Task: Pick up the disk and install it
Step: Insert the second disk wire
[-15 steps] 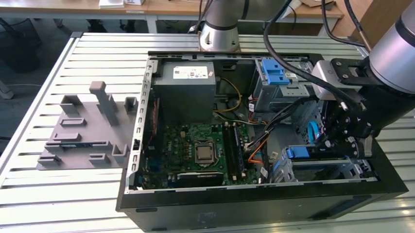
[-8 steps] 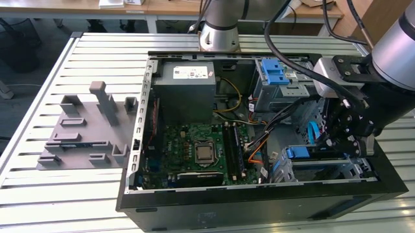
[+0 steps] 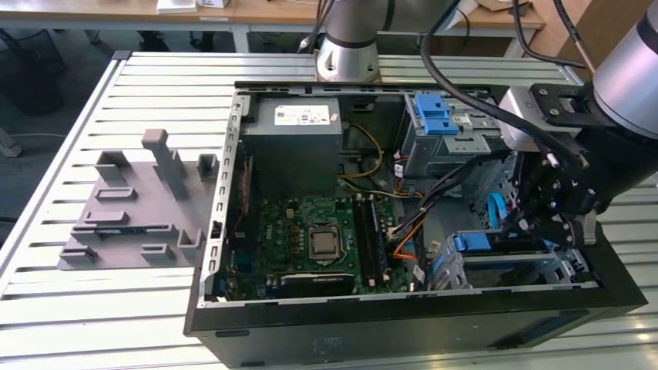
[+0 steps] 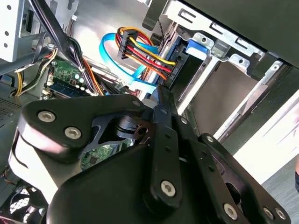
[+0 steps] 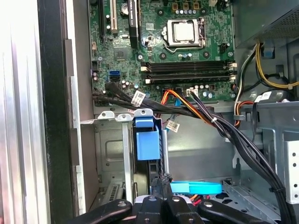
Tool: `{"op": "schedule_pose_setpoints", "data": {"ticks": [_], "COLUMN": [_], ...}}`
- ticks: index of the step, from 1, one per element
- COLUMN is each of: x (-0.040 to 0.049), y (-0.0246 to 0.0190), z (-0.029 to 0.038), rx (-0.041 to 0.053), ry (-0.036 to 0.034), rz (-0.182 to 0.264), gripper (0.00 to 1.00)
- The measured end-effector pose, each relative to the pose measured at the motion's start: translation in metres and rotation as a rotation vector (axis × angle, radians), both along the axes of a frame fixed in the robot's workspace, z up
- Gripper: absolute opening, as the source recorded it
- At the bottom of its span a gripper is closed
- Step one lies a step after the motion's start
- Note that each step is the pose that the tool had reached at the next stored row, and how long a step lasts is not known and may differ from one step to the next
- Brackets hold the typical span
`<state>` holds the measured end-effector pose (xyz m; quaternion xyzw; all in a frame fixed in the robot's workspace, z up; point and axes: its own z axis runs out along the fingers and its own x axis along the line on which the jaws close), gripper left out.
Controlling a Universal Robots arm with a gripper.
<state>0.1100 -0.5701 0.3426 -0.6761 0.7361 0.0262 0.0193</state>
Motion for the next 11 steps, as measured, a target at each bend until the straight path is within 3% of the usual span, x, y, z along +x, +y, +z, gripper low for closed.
{"op": "schedule_pose_setpoints", "data": {"ticks": [6,11], "x": [0.0000,0.0000], "y": [0.0000,0.0000], "z": [0.0068,0.0076], "rx": [0.0002,0.0002], "ry": [0.0011,0.0012], "rz": [0.000,0.000], "gripper": [0.11,0.11]}}
